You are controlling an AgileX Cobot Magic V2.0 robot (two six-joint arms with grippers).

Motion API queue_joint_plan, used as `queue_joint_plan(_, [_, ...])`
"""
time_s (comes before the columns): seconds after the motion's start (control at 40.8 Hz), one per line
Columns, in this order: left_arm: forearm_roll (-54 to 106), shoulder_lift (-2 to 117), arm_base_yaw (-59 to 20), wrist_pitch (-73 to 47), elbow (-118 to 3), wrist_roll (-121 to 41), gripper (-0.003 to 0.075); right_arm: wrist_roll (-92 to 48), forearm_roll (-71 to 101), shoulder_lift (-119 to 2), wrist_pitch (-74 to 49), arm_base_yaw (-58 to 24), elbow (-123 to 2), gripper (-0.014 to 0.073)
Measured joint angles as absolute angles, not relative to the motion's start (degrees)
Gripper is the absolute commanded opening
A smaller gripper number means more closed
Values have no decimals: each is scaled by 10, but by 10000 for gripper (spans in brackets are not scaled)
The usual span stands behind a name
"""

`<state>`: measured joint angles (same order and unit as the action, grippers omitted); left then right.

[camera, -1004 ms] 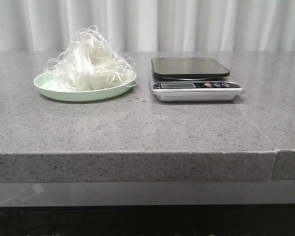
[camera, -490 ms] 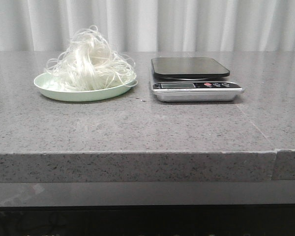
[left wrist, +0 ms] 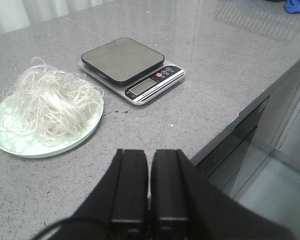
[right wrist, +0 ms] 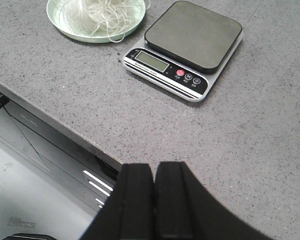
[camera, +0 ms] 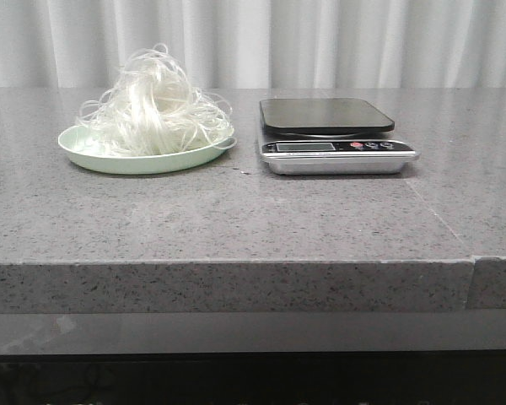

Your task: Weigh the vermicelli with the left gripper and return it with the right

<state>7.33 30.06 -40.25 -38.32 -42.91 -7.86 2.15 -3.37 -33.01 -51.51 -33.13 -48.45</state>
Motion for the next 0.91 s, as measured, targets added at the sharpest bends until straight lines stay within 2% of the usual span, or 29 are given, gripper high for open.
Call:
queue_joint_plan(0.367, [67,295,-391,-376,-426,-79,142,22,-34,-330,-515,-331,-484,150])
queue_joint_plan(0.563, [29,250,-282,-324,-373,-79,142,22,-34,-330,-515,-331,-484,150])
queue_joint_plan(0.906, [17,100,-71,-228,-210,-79,142,22,-34,-330,-515,-330,-484,150])
